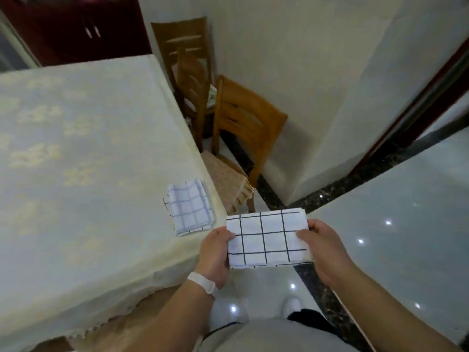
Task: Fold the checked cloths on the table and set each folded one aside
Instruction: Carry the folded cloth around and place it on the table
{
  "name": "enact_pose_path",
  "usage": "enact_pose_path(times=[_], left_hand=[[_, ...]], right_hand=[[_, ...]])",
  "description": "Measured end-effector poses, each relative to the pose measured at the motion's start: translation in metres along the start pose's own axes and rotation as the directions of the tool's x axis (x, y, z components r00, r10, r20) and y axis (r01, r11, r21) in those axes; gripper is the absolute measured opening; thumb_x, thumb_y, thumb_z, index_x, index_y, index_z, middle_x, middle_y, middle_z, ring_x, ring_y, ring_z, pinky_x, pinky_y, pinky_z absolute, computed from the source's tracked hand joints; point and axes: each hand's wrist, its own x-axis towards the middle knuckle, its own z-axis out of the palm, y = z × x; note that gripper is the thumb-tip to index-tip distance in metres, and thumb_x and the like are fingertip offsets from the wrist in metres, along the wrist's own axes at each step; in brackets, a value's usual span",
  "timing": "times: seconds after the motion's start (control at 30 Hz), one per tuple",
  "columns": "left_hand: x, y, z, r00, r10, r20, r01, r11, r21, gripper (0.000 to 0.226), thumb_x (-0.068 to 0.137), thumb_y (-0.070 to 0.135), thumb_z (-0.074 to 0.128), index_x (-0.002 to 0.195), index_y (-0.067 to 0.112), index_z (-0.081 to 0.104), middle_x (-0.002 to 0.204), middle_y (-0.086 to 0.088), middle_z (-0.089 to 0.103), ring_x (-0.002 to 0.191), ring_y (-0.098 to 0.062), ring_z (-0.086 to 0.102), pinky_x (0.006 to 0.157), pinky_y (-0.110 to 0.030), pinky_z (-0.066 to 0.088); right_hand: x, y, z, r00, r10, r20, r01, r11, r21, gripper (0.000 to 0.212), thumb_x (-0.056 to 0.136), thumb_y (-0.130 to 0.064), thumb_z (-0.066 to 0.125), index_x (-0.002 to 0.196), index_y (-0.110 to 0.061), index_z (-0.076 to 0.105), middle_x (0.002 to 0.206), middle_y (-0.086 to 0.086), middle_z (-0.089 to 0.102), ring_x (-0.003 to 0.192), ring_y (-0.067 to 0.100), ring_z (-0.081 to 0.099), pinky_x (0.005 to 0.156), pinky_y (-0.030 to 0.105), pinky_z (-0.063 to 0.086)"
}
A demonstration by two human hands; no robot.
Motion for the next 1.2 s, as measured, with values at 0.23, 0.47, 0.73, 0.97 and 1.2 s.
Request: enact_pose_path(times=[0.23, 0.47, 0.73, 0.97, 1.2], left_hand=[[0.026, 0.004, -0.032, 0.984, -0.020, -0.178, -0.011, 0.985, -0.171, 0.022, 0.078, 0.005, 0.055, 0.099, 0.003, 0.064, 0.095, -0.025, 0.066, 0.087, -0.043, 0.066, 0.078, -0.056, 0.056], [0.063, 0.013, -0.022, 0.897, -0.071, -0.437, -0.072, 0.951, -0.302, 0.015, 0.085, -0.002, 0.049, 0.083, 0.004, 0.062, 0.071, -0.013, 0.064, 0.064, -0.024, 0.061, 0.065, -0.039, 0.055], [0.095, 0.040, 0.013, 0.739, -0.169, -0.652, -0.110, 0.925, -0.365, 0.013, 0.089, 0.004, 0.051, 0.078, 0.009, 0.055, 0.049, 0.002, 0.045, 0.041, -0.010, 0.044, 0.041, -0.021, 0.036], [0.092, 0.043, 0.027, 0.661, -0.221, -0.717, -0.162, 0.891, -0.424, 0.018, 0.092, 0.005, 0.049, 0.075, 0.011, 0.051, 0.053, 0.001, 0.044, 0.044, -0.010, 0.041, 0.041, -0.020, 0.032], [0.100, 0.022, 0.004, 0.679, -0.295, -0.672, -0.144, 0.845, -0.515, 0.009, 0.091, 0.005, 0.051, 0.085, 0.011, 0.050, 0.061, -0.003, 0.044, 0.051, -0.015, 0.043, 0.051, -0.028, 0.032]], right_hand=[[0.070, -0.026, 0.050, 0.979, 0.022, 0.205, 0.011, 0.987, -0.162, 0.017, 0.087, -0.005, 0.060, 0.098, -0.015, 0.067, 0.097, 0.011, 0.072, 0.092, 0.032, 0.067, 0.086, 0.053, 0.055], [0.155, -0.061, 0.105, 0.867, 0.066, 0.493, 0.102, 0.946, -0.307, 0.016, 0.088, -0.005, 0.059, 0.099, -0.015, 0.066, 0.094, 0.008, 0.072, 0.087, 0.027, 0.068, 0.079, 0.046, 0.058], [0.236, -0.105, 0.152, 0.691, 0.087, 0.718, 0.290, 0.876, -0.385, 0.015, 0.089, -0.002, 0.059, 0.092, -0.016, 0.064, 0.085, 0.002, 0.069, 0.072, 0.012, 0.063, 0.056, 0.017, 0.048], [0.260, -0.123, 0.209, 0.523, 0.094, 0.847, 0.489, 0.781, -0.389, 0.014, 0.086, 0.002, 0.059, 0.083, -0.012, 0.059, 0.070, 0.000, 0.055, 0.060, 0.010, 0.047, 0.049, 0.013, 0.035], [0.257, -0.115, 0.259, 0.418, 0.077, 0.905, 0.697, 0.612, -0.374, 0.014, 0.085, -0.004, 0.061, 0.091, -0.016, 0.056, 0.075, -0.008, 0.048, 0.067, 0.008, 0.045, 0.056, 0.018, 0.034]])
